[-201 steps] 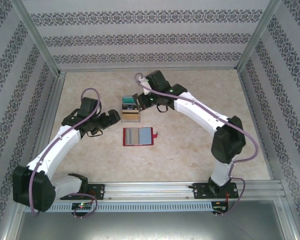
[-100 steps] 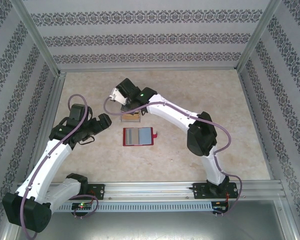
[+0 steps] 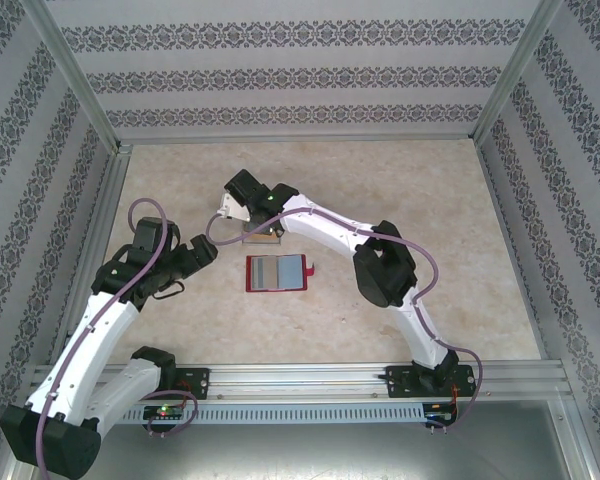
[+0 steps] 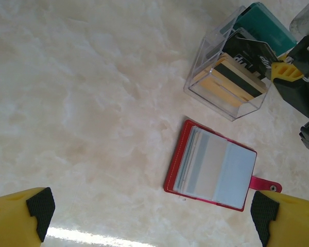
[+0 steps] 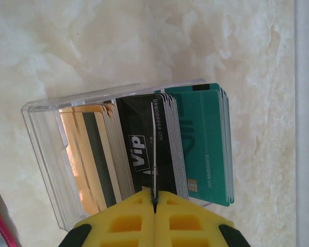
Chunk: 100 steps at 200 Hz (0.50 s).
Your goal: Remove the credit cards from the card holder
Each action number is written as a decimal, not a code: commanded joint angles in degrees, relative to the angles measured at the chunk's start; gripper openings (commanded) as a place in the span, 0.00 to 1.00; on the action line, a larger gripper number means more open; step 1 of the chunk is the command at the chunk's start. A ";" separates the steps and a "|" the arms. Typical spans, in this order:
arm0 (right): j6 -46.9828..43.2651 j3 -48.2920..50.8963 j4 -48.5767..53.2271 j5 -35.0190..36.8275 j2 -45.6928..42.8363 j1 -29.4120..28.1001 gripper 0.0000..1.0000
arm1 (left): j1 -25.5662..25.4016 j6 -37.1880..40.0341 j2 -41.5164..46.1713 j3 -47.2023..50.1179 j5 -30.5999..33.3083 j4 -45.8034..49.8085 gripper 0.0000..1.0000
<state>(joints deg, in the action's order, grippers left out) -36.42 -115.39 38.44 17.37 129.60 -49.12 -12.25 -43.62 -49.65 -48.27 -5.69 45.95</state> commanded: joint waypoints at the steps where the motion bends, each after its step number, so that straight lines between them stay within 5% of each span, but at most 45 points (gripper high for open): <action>1: -0.72 -0.72 0.60 0.42 1.51 0.39 0.00 | 0.75 -0.76 1.01 0.89 1.21 2.96 1.00; 58: 0.01 -0.39 -0.17 0.68 3.23 0.78 0.03 | 0.74 -0.62 1.52 1.14 1.07 3.31 1.00; 100: 1.02 -1.21 -1.48 3.16 4.34 0.96 0.17 | 0.80 -0.58 1.78 1.36 0.95 3.34 1.00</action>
<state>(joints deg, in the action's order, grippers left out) -36.34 -115.39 37.82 17.80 132.68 -48.88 -12.25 -43.79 -48.99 -47.57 -5.67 46.96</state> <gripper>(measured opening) 0.157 0.996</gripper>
